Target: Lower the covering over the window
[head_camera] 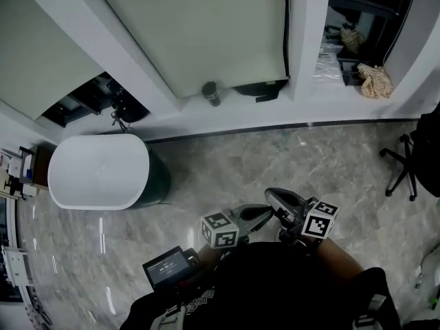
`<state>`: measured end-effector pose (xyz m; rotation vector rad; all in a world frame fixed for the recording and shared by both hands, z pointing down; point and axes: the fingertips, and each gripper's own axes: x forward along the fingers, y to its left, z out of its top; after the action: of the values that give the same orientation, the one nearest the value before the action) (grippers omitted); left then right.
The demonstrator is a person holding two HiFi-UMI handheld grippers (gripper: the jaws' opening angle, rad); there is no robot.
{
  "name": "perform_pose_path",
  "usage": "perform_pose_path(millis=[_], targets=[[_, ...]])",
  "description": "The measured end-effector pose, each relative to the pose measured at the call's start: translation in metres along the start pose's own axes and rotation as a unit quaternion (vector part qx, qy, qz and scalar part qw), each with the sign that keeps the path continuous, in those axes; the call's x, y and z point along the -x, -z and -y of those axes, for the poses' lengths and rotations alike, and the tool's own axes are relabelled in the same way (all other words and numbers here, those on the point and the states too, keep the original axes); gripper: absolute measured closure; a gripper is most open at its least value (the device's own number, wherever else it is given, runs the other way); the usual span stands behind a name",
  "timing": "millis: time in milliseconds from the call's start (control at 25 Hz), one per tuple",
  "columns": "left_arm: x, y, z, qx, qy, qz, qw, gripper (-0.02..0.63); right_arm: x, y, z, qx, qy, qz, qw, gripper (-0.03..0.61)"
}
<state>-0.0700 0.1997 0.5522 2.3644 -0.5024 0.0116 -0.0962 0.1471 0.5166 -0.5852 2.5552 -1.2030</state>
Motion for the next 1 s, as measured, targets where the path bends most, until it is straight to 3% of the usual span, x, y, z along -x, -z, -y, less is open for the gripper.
perform_pose_path(millis=[120, 280, 400, 520, 720, 840, 1000], targets=[[0.043, 0.027, 0.012, -0.001, -0.001, -0.014, 0.9999, 0.612, -0.010, 0.043, -0.027, 0.014, 0.019, 0.000, 1.000, 0.571], [0.087, 0.056, 0.030, 0.020, 0.032, -0.017, 0.9991, 0.612, -0.015, 0.089, -0.055, 0.016, 0.049, -0.003, 0.999, 0.571], [0.102, 0.071, 0.045, 0.035, 0.060, -0.012, 0.9975, 0.612, -0.007, 0.108, -0.071, 0.024, 0.068, -0.011, 0.997, 0.571], [0.104, 0.072, 0.059, 0.025, 0.071, 0.001, 0.9972, 0.612, 0.007, 0.110, -0.082, 0.053, 0.089, -0.005, 0.995, 0.571], [0.097, 0.070, 0.076, 0.001, 0.034, 0.027, 0.9991, 0.612, 0.039, 0.101, -0.090, 0.101, 0.109, 0.006, 0.989, 0.571], [0.079, 0.074, 0.087, 0.005, 0.006, 0.035, 0.9993, 0.612, 0.069, 0.098, -0.092, 0.109, 0.111, 0.002, 0.988, 0.571], [0.048, 0.092, 0.110, 0.014, -0.002, 0.030, 0.9994, 0.612, 0.120, 0.095, -0.091, 0.109, 0.118, 0.008, 0.987, 0.571]])
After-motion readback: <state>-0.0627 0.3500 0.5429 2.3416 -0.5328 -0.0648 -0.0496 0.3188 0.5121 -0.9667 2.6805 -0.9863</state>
